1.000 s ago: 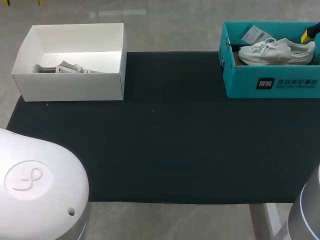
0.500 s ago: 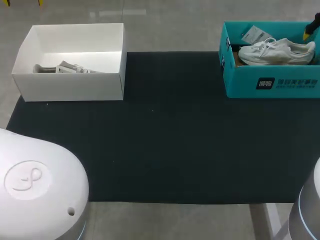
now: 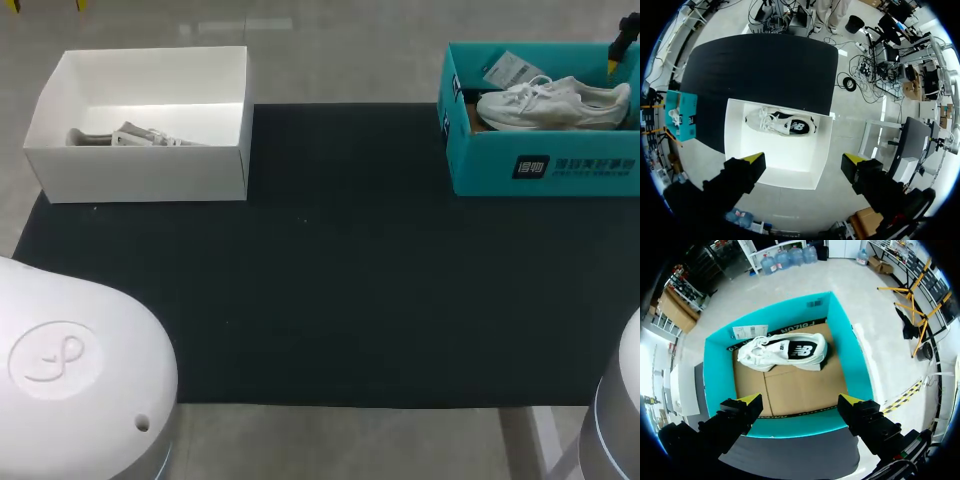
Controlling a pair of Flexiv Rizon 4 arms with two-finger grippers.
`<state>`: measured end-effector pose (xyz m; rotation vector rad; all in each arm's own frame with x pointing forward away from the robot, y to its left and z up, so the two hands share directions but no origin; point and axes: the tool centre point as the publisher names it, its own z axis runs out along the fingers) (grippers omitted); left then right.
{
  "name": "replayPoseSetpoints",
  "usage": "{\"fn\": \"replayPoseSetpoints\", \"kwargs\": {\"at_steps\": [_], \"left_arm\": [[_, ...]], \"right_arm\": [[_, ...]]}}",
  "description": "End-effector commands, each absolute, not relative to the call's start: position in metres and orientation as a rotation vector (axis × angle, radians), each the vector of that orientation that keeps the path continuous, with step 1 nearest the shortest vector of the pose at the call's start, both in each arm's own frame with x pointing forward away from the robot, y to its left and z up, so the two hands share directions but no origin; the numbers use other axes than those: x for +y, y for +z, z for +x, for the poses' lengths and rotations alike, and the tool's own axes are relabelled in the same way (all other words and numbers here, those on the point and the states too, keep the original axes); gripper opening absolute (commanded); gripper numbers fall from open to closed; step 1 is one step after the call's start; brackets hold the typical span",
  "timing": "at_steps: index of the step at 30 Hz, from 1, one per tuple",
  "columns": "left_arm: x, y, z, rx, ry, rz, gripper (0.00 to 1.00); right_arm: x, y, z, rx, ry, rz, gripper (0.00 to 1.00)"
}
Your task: Take the shoe out of the shoebox, open the shoe tongue, remove and reinsert the insole, then place the shoe into the shoebox
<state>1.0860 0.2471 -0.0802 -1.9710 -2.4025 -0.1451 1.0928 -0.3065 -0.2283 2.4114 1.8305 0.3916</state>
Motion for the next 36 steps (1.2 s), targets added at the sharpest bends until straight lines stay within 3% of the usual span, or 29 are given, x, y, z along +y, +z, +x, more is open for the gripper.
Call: {"fn": "replayPoseSetpoints", "kwargs": {"at_steps": [1, 20, 36], "left_arm": [[0.247, -0.08, 1.086, -2.401, -0.147, -1.971, 1.0], [0.247, -0.08, 1.086, -2.401, -0.147, -1.971, 1.0], [0.247, -0.08, 1.086, -2.401, -0.147, -1.971, 1.0]], "right_arm": [[-0.316, -0.244, 1.119, 1.869, 0.315, 2.486, 1.0], [-0.349, -0.298, 1.175, 1.837, 0.131, 2.579, 1.0], [-0.357, -0.333, 1.185, 1.862, -0.002, 2.595, 1.0]]}}
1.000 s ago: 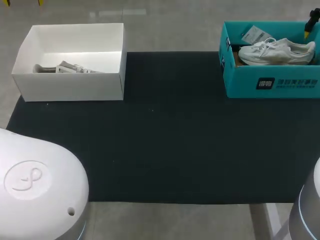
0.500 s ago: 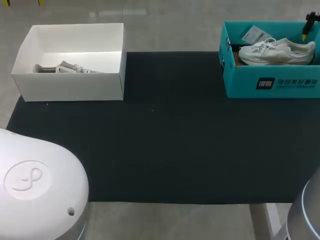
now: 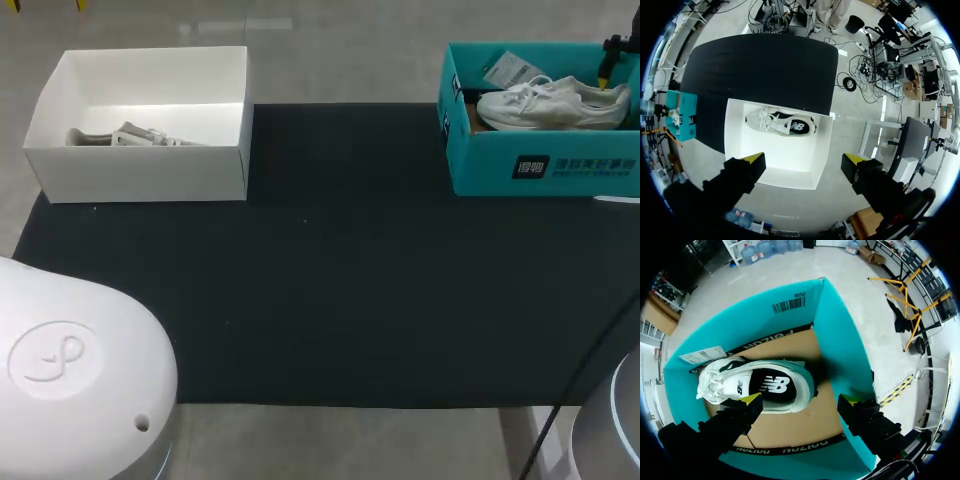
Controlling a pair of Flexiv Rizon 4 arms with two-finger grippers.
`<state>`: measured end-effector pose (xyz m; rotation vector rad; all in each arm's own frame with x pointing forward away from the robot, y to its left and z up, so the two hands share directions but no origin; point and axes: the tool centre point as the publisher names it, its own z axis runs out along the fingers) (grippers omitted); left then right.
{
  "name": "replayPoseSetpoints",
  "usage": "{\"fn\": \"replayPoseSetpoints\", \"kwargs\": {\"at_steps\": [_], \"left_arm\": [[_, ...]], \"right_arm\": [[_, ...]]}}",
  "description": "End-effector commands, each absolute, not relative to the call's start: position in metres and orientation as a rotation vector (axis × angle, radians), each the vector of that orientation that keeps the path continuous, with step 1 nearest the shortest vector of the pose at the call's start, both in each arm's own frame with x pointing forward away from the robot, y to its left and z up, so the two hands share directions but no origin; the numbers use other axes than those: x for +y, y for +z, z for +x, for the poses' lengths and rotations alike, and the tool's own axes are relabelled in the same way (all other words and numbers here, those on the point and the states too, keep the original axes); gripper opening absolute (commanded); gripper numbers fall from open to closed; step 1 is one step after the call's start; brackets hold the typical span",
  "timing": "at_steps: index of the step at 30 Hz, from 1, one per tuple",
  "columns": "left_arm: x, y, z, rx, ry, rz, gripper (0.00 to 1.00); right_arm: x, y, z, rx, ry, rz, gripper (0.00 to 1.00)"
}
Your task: Take the shoe out of the shoebox, open the shoe tongue, remove and reinsert the insole, then place the shoe into the shoebox
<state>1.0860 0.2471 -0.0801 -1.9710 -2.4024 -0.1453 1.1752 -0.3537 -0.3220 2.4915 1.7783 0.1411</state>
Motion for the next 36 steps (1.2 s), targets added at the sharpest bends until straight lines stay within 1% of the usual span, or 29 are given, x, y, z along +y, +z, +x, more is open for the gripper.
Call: {"fn": "replayPoseSetpoints", "kwargs": {"at_steps": [1, 12, 26, 36], "left_arm": [[0.247, -0.08, 1.086, -2.401, -0.147, -1.971, 1.0], [0.247, -0.08, 1.086, -2.401, -0.147, -1.971, 1.0], [0.247, -0.08, 1.086, -2.401, -0.147, -1.971, 1.0], [0.247, -0.08, 1.086, -2.401, -0.147, -1.971, 1.0]], "right_arm": [[-0.356, -0.335, 1.185, 1.864, -0.006, 2.601, 1.0], [-0.357, -0.36, 1.186, 1.813, -0.003, 2.672, 1.0], [-0.357, -0.358, 1.191, 1.802, -0.011, 2.675, 1.0], [-0.353, -0.368, 1.184, 1.827, -0.037, 2.675, 1.0]]}}
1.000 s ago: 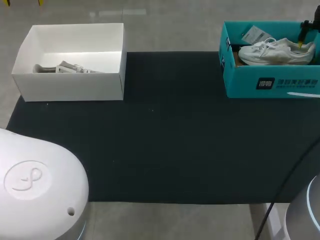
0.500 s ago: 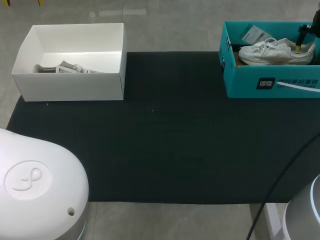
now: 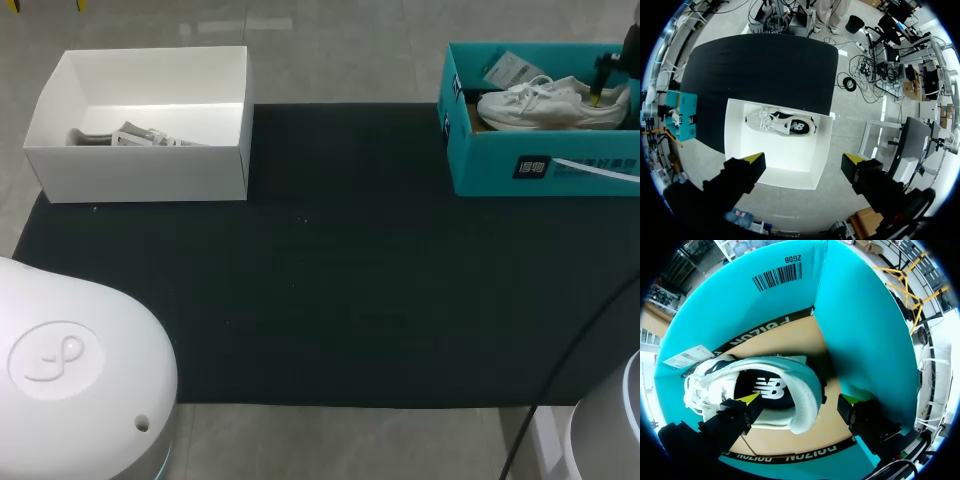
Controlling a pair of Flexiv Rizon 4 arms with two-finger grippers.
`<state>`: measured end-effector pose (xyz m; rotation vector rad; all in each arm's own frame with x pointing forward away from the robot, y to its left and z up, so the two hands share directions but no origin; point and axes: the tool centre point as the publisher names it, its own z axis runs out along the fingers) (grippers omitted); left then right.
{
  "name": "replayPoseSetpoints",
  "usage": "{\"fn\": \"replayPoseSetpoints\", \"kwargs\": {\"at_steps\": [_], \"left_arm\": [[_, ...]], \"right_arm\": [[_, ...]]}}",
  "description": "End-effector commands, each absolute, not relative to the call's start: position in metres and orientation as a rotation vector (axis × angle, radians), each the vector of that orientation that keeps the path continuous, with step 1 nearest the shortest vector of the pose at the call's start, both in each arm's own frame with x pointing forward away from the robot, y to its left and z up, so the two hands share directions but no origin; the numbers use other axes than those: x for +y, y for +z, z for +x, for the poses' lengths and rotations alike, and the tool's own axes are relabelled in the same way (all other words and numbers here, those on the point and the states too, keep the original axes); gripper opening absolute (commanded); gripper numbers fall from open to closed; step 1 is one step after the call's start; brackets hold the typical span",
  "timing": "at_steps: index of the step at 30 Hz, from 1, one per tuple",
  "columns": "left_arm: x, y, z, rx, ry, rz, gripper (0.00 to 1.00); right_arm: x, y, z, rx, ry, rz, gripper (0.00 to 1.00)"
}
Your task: Take the shoe out of the shoebox, open the shoe tongue, remove and reinsert the insole, then place the shoe into the shoebox
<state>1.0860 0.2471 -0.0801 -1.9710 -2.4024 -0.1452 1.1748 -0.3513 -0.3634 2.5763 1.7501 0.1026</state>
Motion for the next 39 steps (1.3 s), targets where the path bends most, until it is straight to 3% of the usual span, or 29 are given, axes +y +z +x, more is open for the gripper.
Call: {"fn": "replayPoseSetpoints", "kwargs": {"at_steps": [1, 10, 20, 29, 33, 34, 35, 36, 39], "left_arm": [[0.2471, -0.08, 1.0858, -2.401, -0.147, -1.971, 1.0], [0.2471, -0.08, 1.0858, -2.401, -0.147, -1.971, 1.0], [0.2471, -0.08, 1.0858, -2.401, -0.147, -1.971, 1.0], [0.2471, -0.08, 1.0858, -2.401, -0.147, -1.971, 1.0], [0.2471, -0.08, 1.0858, -2.401, -0.147, -1.971, 1.0], [0.2471, -0.08, 1.0858, -2.401, -0.147, -1.971, 1.0], [0.2471, -0.08, 1.0858, -2.401, -0.147, -1.971, 1.0], [0.2471, -0.08, 1.0858, -2.401, -0.147, -1.971, 1.0], [0.2471, -0.08, 1.0858, -2.401, -0.147, -1.971, 1.0]], "right_arm": [[-0.3532, -0.3686, 1.1838, 1.829, -0.043, 2.67, 1.0], [-0.3511, -0.3744, 1.188, 1.829, -0.056, 2.638, 1.0], [-0.3481, -0.375, 1.1876, 1.862, -0.123, 2.615, 0.5], [-0.3518, -0.377, 1.183, 1.86, -0.162, 2.621, 0.44], [-0.3526, -0.3765, 1.1823, 1.851, -0.166, 2.63, 0.29], [-0.353, -0.3764, 1.1823, 1.849, -0.166, 2.631, 0.22], [-0.3532, -0.3763, 1.1823, 1.848, -0.166, 2.633, 0.06], [-0.3537, -0.3758, 1.1822, 1.845, -0.165, 2.635, 0.0], [-0.3547, -0.3731, 1.1818, 1.832, -0.154, 2.642, 0.0]]}}
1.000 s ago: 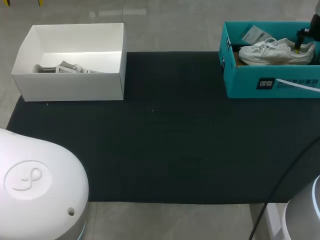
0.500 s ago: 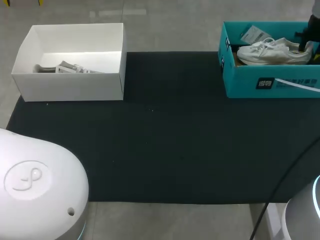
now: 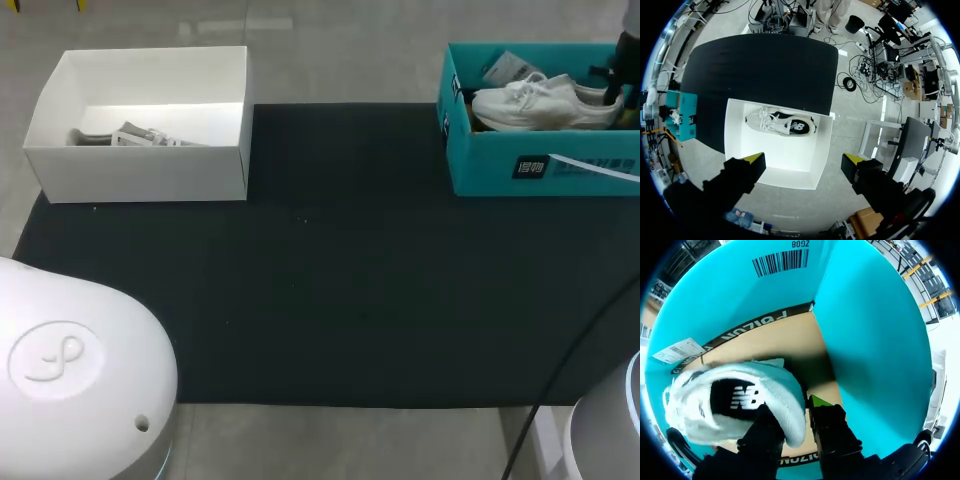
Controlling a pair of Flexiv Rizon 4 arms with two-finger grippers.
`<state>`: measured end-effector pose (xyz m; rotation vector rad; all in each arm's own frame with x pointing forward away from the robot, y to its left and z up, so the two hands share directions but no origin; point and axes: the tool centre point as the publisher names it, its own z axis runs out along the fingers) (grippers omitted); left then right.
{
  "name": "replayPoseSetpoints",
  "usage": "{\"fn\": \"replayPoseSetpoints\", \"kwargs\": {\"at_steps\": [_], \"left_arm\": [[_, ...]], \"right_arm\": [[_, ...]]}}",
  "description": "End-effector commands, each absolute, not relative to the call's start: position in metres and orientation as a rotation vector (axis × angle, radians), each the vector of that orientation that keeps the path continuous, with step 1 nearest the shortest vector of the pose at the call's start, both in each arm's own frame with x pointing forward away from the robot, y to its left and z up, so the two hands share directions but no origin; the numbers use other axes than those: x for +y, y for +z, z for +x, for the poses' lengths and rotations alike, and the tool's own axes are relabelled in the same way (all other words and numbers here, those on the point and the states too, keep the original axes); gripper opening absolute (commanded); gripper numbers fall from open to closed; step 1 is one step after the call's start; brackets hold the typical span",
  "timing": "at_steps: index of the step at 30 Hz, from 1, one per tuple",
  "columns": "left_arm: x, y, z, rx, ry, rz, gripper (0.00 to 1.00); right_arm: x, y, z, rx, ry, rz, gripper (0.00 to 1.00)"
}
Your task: Take the shoe out of the shoebox, open the shoe tongue, remove and reinsert the insole, then place the shoe into the shoebox
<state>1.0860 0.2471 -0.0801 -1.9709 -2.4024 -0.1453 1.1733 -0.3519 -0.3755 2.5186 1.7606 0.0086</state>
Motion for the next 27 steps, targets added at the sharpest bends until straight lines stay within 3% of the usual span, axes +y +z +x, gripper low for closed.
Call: {"fn": "replayPoseSetpoints", "kwargs": {"at_steps": [1, 27], "left_arm": [[0.247, -0.08, 1.086, -2.401, -0.147, -1.971, 1.0], [0.247, -0.08, 1.086, -2.401, -0.147, -1.971, 1.0]], "right_arm": [[-0.355, -0.372, 1.182, 1.827, -0.145, 2.647, 0.0], [-0.35, -0.272, 1.181, 1.807, 0.038, 2.582, 0.0]]}}
